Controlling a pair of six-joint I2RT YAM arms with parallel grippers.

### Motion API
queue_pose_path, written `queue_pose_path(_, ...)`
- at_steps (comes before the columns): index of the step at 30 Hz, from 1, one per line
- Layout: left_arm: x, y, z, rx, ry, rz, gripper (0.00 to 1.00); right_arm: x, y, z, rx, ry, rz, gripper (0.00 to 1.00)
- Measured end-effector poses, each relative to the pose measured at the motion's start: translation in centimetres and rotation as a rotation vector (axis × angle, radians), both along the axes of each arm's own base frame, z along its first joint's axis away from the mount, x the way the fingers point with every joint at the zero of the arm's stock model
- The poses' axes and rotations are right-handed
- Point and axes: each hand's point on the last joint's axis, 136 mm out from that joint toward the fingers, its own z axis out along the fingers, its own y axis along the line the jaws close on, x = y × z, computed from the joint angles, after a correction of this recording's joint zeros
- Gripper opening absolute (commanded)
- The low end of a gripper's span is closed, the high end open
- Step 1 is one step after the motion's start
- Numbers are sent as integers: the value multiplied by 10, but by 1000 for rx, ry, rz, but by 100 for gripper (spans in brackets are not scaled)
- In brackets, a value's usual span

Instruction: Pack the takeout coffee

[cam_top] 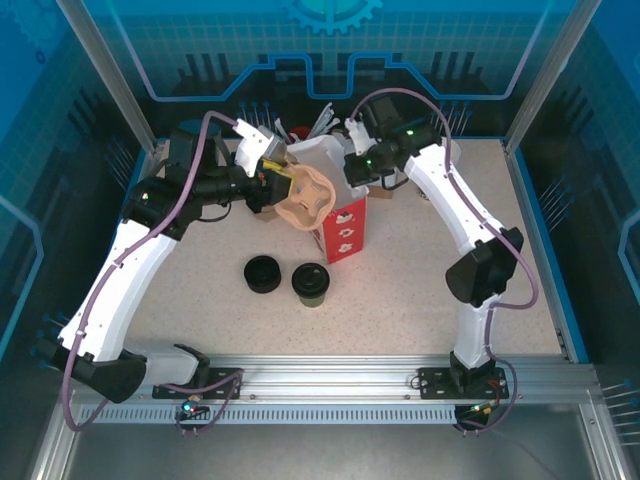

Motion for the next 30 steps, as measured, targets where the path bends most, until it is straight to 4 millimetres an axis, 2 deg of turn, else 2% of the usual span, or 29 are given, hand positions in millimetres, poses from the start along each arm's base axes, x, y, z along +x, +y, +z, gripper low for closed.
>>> queue_pose_path(5,-6,-12,7,-33,-10,-45,29,-29,-20,19,-25,-27,6,5)
queue_pose_path(12,-29,-45,14,-63,-17,-170,29,-75,-53,37,-50,-66,-2,5)
queue_pose_path(16,-35,-66,12,-74,-17,-237,29,-98,-69,34,-61,-59,-15,5)
queue_pose_path(23,-30,-97,-7,-85,42,-305,29,-123,-85,24,-51,-35,-27,3)
queue_pose_path(30,-25,-118,-25,-93,104,-354,28,-131,-92,7,-39,6,-41,2)
